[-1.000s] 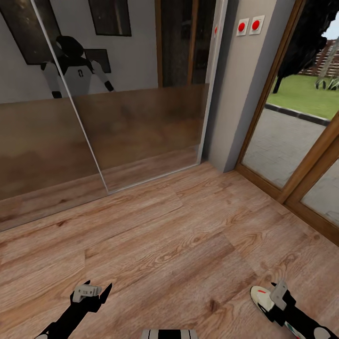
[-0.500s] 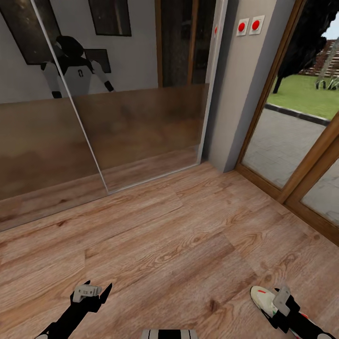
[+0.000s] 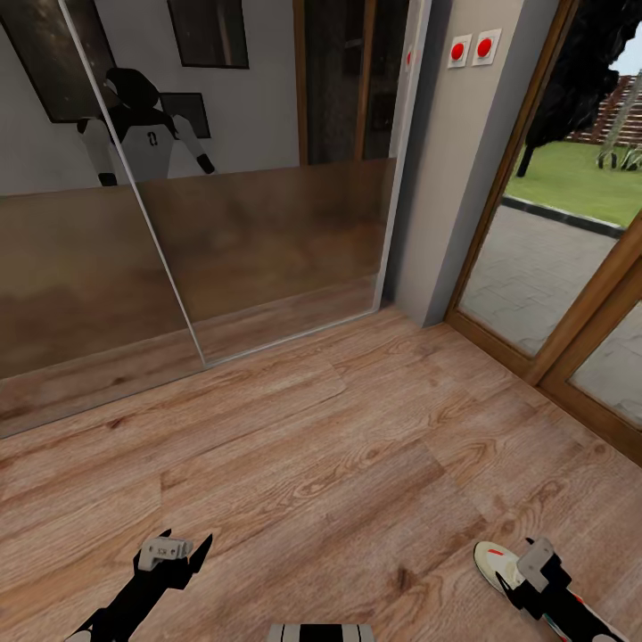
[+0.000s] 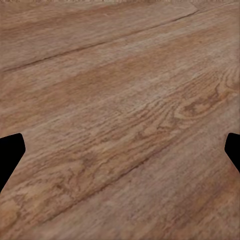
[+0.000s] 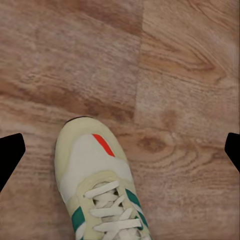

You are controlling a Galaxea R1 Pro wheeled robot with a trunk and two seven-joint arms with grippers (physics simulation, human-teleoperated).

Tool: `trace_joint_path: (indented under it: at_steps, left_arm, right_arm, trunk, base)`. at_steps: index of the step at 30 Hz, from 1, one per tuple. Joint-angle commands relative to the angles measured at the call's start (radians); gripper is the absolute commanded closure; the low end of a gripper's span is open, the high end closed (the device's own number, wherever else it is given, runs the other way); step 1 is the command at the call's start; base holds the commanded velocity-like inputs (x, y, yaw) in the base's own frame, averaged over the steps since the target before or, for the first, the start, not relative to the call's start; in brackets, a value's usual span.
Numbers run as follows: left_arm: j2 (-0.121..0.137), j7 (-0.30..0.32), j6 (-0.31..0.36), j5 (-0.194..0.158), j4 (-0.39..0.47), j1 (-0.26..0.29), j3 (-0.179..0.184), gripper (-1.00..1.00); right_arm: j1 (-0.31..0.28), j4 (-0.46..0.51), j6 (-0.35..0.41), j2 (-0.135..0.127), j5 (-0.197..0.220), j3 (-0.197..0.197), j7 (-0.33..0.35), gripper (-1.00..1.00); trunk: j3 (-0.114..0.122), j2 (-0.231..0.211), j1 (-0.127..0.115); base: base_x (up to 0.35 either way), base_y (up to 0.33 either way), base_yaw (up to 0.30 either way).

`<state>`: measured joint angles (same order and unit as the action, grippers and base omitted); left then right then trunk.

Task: Pick up the two gym shoes and the two sandals from the corridor floor and place them onto the hallstand (shoe rack) in the corridor, making sure they are on the rack and not on the floor. Arrange them so the two gym shoes are next to each other and the two sandals are next to each other.

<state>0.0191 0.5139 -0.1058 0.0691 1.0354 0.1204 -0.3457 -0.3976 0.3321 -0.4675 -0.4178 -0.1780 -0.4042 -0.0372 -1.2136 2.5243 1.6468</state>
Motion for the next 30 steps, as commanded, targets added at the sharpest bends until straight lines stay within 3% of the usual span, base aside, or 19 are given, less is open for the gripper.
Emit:
trace_joint_path:
  at_steps: [1,10,13,15,16,19,23,30]
  left_arm:
    - [0.000,0.000,0.000,0.000,0.000,0.000,0.000,-1.00]
    - [0.000,0.000,0.000,0.000,0.000,0.001,0.000,-1.00]
    - [0.000,0.000,0.000,0.000,0.000,0.001,0.000,-1.00]
    - [0.000,0.000,0.000,0.000,0.000,0.001,0.000,-1.00]
    - [0.000,0.000,0.000,0.000,0.000,0.001,0.000,-1.00]
    - [0.000,0.000,0.000,0.000,0.000,0.001,0.000,-1.00]
    - [0.000,0.000,0.000,0.000,-0.001,0.001,0.000,-1.00]
    - [0.000,0.000,0.000,0.000,-0.004,0.001,0.000,-1.00]
  right_arm:
    - [0.000,0.000,0.000,0.001,0.000,0.000,0.000,-1.00]
    - [0.002,-0.002,-0.020,-0.005,-0.002,-0.002,0.077,-1.00]
    - [0.005,-0.012,-0.070,-0.018,-0.002,-0.002,0.107,-1.00]
    - [0.010,-0.039,-0.151,-0.031,0.000,-0.002,0.128,-1.00]
    - [0.010,-0.039,-0.151,-0.031,0.000,-0.002,0.128,-1.00]
    - [0.013,-0.104,-0.281,-0.042,0.002,-0.001,0.146,-1.00]
    - [0.015,-0.162,-0.366,-0.051,0.000,-0.002,0.157,-1.00]
    - [0.017,-0.206,-0.428,-0.061,0.001,-0.002,0.199,-1.00]
  trunk:
    - [0.000,0.000,0.000]
    - [0.000,0.000,0.000]
    - [0.000,0.000,0.000]
    - [0.000,0.000,0.000]
    - [0.000,0.000,0.000]
    - [0.000,0.000,0.000]
    - [0.000,0.000,0.000]
    - [0.000,0.000,0.000]
  base:
    - [0.000,0.000,0.000]
    - [0.000,0.000,0.000]
    - [0.000,0.000,0.000]
    - [0.000,0.000,0.000]
    - [0.000,0.000,0.000]
    - [0.000,0.000,0.000]
    - [0.000,0.000,0.000]
    - [0.000,0.000,0.000]
